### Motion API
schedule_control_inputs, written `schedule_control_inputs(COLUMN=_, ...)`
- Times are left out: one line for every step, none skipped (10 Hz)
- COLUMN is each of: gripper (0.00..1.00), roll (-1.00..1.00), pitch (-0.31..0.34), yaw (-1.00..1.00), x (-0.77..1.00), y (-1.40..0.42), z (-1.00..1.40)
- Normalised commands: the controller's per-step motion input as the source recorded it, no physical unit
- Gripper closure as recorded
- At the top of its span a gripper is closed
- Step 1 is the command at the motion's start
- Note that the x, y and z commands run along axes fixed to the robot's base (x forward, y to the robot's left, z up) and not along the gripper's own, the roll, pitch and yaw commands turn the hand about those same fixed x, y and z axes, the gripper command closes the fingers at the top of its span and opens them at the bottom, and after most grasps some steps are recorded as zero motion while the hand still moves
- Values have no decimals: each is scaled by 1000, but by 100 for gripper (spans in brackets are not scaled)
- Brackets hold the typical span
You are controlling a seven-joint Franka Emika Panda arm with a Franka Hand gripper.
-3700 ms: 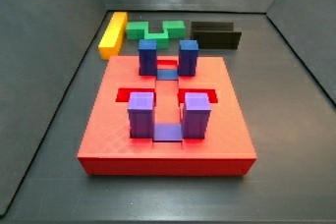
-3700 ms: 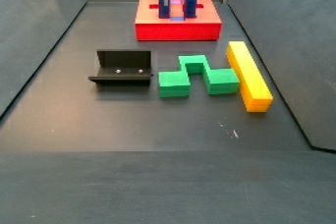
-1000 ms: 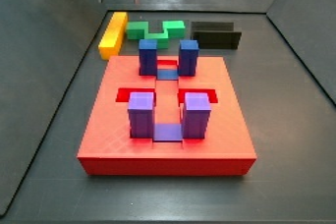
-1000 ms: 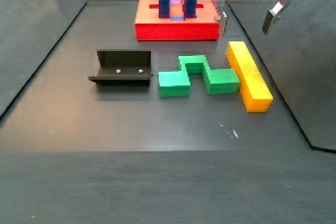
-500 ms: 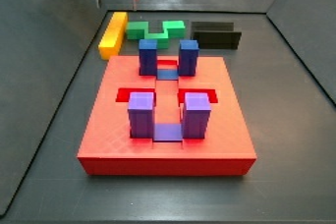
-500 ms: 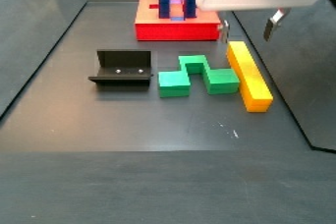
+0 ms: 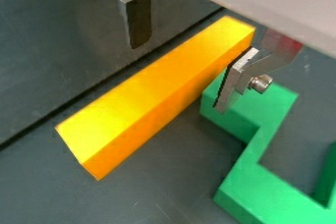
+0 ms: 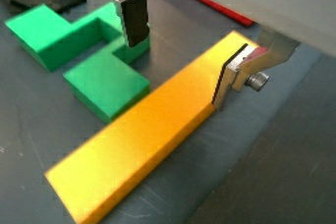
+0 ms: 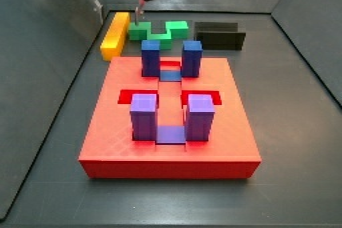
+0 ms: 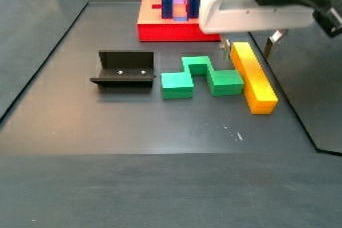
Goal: Pick up the yellow object. Move up. Move to above the board. Insert the yellow object.
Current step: Pick up the yellow object.
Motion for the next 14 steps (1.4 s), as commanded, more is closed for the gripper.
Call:
schedule_control_inputs(gripper=0, roll=104, pitch=0, yaw=0, x=-129, y=-257, z=-97)
schedule_control_inputs(gripper=0, roll=134, pitch=0, yaw=0, x=-131, y=-291, z=-163)
schedule_control_inputs(gripper=0, roll=106, pitch=0, yaw=0, x=-194, y=-111, z=-157)
schedule_control_inputs(gripper=0, roll=104, pitch=0, yaw=0, x=-134, y=0, z=-26)
schedule_control_inputs(gripper=0, roll=154, pitch=10, yaw=0, x=-51, y=77, z=-57)
schedule_control_inputs(gripper=0, roll=161, pitch=3, yaw=20, x=-49, y=183, z=-134)
schedule_control_inputs(gripper=0, roll=124, pitch=0, yaw=43, x=-23, y=166, z=-160)
schedule_control_inputs(gripper=0, roll=97, pitch=0, yaw=40, x=0, y=114, z=-180)
schedule_control_inputs(gripper=0, roll=71, pitch=0, yaw=29, x=-23, y=54, z=-206)
schedule_control_inputs(gripper=0, roll=51, pitch=0, yaw=0, x=-103, y=0, z=-91)
schedule_control_inputs(gripper=0, roll=14, pitch=0, yaw=0, x=0, y=0, z=0)
schedule_control_inputs(gripper=0, roll=83, pitch=9, yaw=0, x=-20, y=0, z=-166)
schedule_control_inputs(gripper=0, roll=93, pitch=11, yaw=0, x=-11, y=26, z=-257)
schedule_control_inputs(gripper=0, roll=74, pitch=14, yaw=0, x=0, y=40, z=-263)
